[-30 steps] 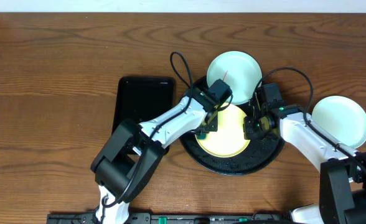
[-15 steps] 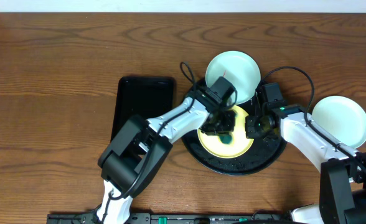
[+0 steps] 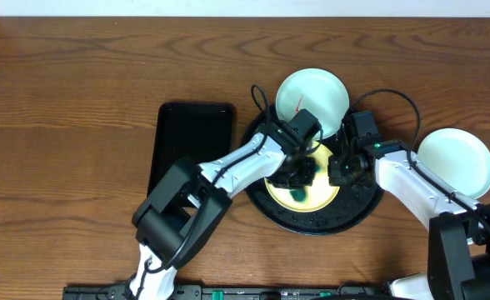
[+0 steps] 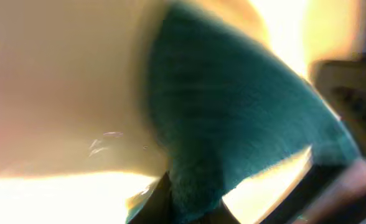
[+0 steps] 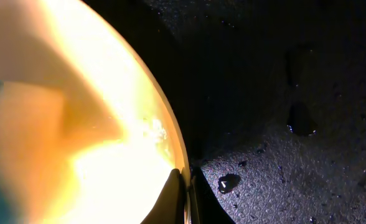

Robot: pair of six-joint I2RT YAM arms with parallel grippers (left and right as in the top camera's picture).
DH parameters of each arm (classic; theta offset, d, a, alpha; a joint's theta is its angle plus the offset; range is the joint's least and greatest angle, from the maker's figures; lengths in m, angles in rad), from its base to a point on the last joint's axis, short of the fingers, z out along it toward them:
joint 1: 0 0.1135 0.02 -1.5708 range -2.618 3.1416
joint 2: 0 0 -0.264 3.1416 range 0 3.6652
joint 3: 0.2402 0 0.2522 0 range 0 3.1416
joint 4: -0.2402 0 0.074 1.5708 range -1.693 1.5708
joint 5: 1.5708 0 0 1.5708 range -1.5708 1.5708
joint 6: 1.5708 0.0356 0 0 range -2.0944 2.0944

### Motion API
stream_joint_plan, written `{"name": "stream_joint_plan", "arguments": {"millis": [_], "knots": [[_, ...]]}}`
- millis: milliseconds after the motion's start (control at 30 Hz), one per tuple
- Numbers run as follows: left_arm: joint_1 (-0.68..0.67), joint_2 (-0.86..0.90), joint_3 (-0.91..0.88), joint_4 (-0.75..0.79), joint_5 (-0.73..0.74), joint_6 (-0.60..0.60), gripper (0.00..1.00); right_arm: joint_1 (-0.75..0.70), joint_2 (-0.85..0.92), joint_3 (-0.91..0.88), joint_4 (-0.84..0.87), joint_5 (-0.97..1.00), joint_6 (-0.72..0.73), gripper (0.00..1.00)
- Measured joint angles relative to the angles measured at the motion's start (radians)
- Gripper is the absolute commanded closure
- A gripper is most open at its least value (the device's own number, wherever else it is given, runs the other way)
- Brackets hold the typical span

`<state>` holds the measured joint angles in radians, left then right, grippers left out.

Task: Clean dirty plates on tray and stack at the side
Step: 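Scrub the yellow plate with the sponge while right gripper holds it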

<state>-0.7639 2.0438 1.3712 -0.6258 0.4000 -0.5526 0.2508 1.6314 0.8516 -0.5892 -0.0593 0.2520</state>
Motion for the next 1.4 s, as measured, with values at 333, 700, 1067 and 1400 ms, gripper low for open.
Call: {"name": "stream_joint_plan", "arguments": {"millis": [333, 700, 1067, 1400], "knots": [[0.022, -0.003, 0.051, -0.142, -0.452, 0.003, 0.92, 0.000, 0.000, 0.000, -0.004, -0.026, 0.000, 0.99], [-0.020, 0.003, 0.036, -0.071, -0.560, 0.004, 0.92, 0.000, 0.000, 0.000, -0.005, -0.048, -0.005, 0.99], [0.030, -0.003, 0.009, 0.082, -0.179, 0.008, 0.92, 0.000, 0.000, 0.000, 0.000, -0.021, -0.019, 0.99], [-0.016, 0.028, 0.000, 0.181, 0.206, 0.008, 0.92, 0.000, 0.000, 0.000, 0.003, -0.010, -0.026, 0.99]]}}
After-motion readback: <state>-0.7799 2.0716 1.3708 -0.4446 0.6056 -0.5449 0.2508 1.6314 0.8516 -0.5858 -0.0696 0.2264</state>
